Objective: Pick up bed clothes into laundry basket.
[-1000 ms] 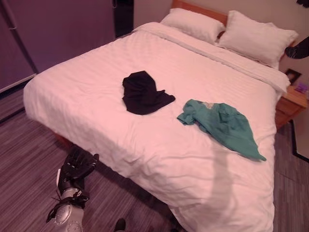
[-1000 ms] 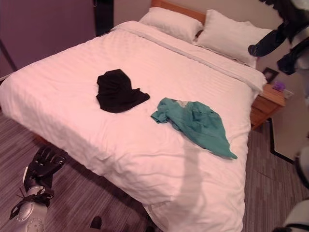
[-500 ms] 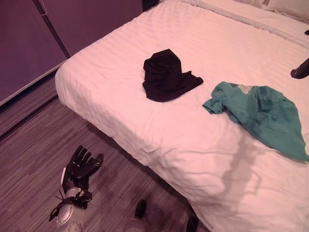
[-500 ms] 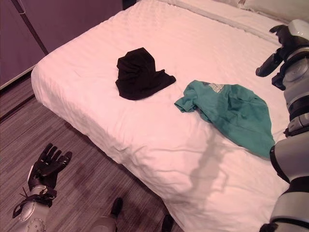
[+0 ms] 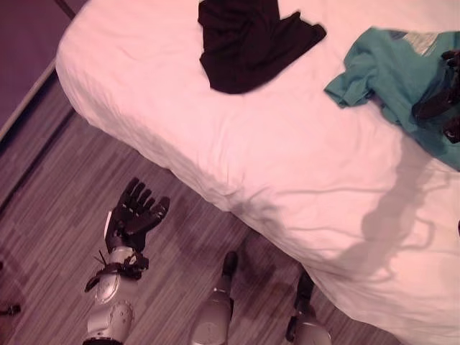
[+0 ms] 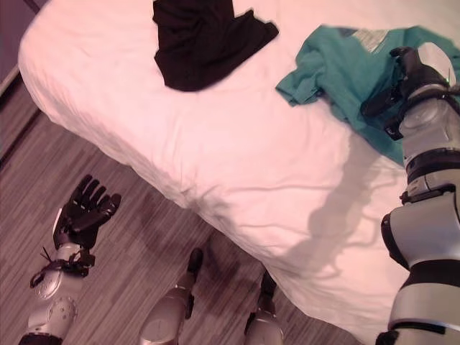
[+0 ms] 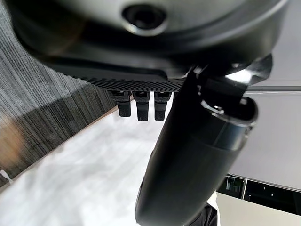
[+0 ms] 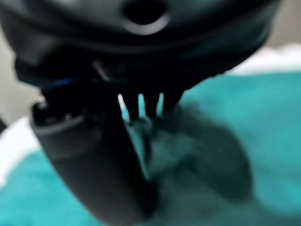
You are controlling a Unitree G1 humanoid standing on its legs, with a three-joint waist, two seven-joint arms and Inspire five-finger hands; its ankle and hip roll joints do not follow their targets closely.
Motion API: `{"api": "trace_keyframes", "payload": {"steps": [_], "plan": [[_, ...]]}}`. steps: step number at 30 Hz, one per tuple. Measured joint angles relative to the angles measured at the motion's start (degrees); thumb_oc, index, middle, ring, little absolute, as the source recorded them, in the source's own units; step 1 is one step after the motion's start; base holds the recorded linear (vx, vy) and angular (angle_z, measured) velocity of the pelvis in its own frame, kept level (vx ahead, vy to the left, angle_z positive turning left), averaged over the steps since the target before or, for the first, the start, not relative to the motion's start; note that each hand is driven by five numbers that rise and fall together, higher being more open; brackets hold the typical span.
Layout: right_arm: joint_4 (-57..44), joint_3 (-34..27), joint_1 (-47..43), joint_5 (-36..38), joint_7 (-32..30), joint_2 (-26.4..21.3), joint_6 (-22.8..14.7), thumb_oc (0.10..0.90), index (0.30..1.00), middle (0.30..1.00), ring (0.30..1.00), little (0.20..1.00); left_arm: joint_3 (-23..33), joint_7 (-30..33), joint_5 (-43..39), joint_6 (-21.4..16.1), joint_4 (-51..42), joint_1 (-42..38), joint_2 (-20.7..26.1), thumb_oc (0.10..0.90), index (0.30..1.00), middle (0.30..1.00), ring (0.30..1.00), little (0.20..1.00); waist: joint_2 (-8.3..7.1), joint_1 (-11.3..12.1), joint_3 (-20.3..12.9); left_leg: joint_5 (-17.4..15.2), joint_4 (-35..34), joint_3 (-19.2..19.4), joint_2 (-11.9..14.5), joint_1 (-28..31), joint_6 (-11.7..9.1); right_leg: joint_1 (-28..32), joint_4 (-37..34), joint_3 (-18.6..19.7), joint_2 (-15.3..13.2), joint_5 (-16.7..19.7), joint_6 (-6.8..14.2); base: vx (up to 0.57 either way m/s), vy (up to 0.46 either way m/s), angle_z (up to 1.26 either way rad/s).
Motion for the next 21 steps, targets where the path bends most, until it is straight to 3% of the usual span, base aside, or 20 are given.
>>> {"api": "trace_keyframes", "payload": {"steps": [4, 5, 8, 11, 13, 14, 15, 17, 18, 19, 21], "plan": [[-0.17, -0.38, 0.16, 0.03, 0.13, 0.4, -0.01, 0.8, 0.9, 0.9, 0.9, 0.9, -0.06, 0.3, 1.06, 0.0, -0.06, -1.48, 0.02, 0.8, 0.9, 0.9, 0.9, 0.9, -0.46, -0.79, 0.29, 0.0, 0.01, 0.08, -0.31, 1.14, 0.0, 1.23, -0.16, -0.14, -0.31, -0.02, 0.03, 0.01, 0.001, 0.01], [-0.23, -1.01, 0.67, 0.03, 0.23, 0.45, -0.03, 0.4, 0.3, 0.3, 0.3, 0.3, -0.05, 0.31, 1.17, 0.0, -0.37, -1.62, 0.02, 0.8, 0.9, 0.9, 0.9, 0.9, -0.6, -0.95, 0.37, 0.0, 0.02, 0.08, -0.31, 1.57, 0.0, 1.76, -0.27, -0.16, -0.3, -0.12, 0.14, 0.04, 0.009, 0.02], [-1.09, -4.25, 4.14, 0.21, 0.15, 0.47, -0.81, 0.4, 0.3, 0.3, 0.3, 0.3, 0.72, 0.44, 1.41, -0.01, -1.58, -1.21, 0.02, 0.8, 0.9, 0.9, 0.9, 0.9, -0.79, -1.14, 0.46, -0.01, -0.08, 0.15, -0.29, 2.14, 0.02, 2.18, -0.25, 0.01, -0.29, -0.27, 0.34, 0.04, 0.003, -0.01], [-9.45, -5.9, 7.67, 2.53, -0.15, -0.48, -0.3, 0.4, 0.3, 0.3, 0.3, 0.3, 3.91, 2.19, 1.41, -0.03, -2.46, -1.81, 0.02, 0.8, 0.9, 0.9, 0.9, 0.9, -1.83, -1.8, 1.02, -0.08, -0.17, 1.32, -0.06, 3.18, 0.1, 2.09, 0.1, 1.31, -0.16, -0.24, 0.33, 0.06, 0.018, -0.17], [-26.06, -9.91, 18.33, 4.5, -0.28, -1.92, -0.54, 0.4, 0.3, 0.3, 0.3, 0.3, 8.42, 4.98, 1.49, -0.24, -3.77, -2.95, 0.76, 0.8, 0.9, 0.9, 0.9, 0.9, -2.89, -3.26, 1.3, -0.16, -0.48, 1.98, 0.02, 4.03, 0.2, 2.31, 0.52, 1.86, -0.14, -0.22, 0.31, 0.1, 0.053, -0.2], [-29.01, -10.37, 21.13, 5.03, 0.03, -1.94, -0.9, 0.4, 0.3, 0.3, 0.3, 0.3, 9.53, 6.01, 1.51, -0.24, -3.56, -4.39, 2.15, 0.8, 0.9, 0.9, 0.9, 0.9, -3.14, -3.86, 1.4, -0.2, -0.56, 2.44, 0.03, 4.61, 0.25, 2.48, 0.53, 2.47, -0.14, -0.12, 0.29, 0.12, 0.087, -0.17], [-36.55, -16.72, 29.01, 5.33, 0.04, -1.92, -0.82, 0.4, 0.3, 0.3, 0.3, 0.3, 9.65, 7.16, 1.8, -0.19, -3.71, -6.22, 4.58, 0.8, 0.9, 0.9, 0.9, 0.9, -3.27, -3.83, 1.46, -0.29, -1.11, 2.89, 0.09, 5.54, 0.41, 3.1, 0.53, 2.62, -0.09, 0.08, 0.17, 0.14, 0.141, -0.14], [-43.61, -20.15, 38.72, 5.7, 0.48, -1.8, -2.48, 0.4, 0.3, 0.3, 0.3, 0.3, 10.75, 7.9, 3.05, -0.22, -3.71, -8.4, 10.24, 0.8, 0.9, 0.9, 0.9, 0.9, -3.5, -4.71, 1.54, -0.65, -1.43, 3.31, -0.09, 7.46, 0.87, 4.62, 0.57, 2.83, -0.28, 0.07, 0.17, 0.12, 0.159, -0.1], [-46.63, -24.77, 44.27, 5.85, 1.05, -0.44, -2.66, 0.4, 0.3, 0.3, 0.3, 0.3, 10.72, 7.93, 4.0, -0.17, -3.25, -10.18, 13.2, 0.8, 0.9, 0.9, 0.9, 0.9, -3.65, -4.8, 1.62, -0.9, -1.48, 3.76, -0.18, 8.64, 1.14, 5.66, 0.64, 2.84, -0.48, 0.01, 0.22, 0.08, 0.152, -0.12], [-49.82, -31.94, 51.76, 6.57, 0.9, 4.52, -3.31, 0.4, 0.3, 0.3, 0.3, 0.3, 11.41, 8.01, 4.89, -0.5, -3.22, -11.93, 17.83, 0.8, 0.9, 0.9, 0.9, 0.9, -3.75, -5.05, 1.53, -1.05, -1.96, 4.2, -0.16, 10.59, 1.37, 6.7, 1.64, 2.75, -0.53, -0.55, 0.71, 0.06, 0.122, -0.18], [-50.59, -32.1, 55.08, 6.68, 1.68, 4.37, -2.8, 0.4, 0.3, 0.3, 0.3, 0.3, 12.56, 7.58, 6.78, -2.42, -0.93, -14.64, 21.63, 0.8, 0.9, 0.9, 0.9, 0.9, -3.63, -7.38, 1.41, -2.14, -1.78, 4.9, -1.06, 12.17, 1.87, 6.16, 5.33, 2.81, -1.57, -2.19, 1.13, 0.04, 0.079, -0.11]]}}
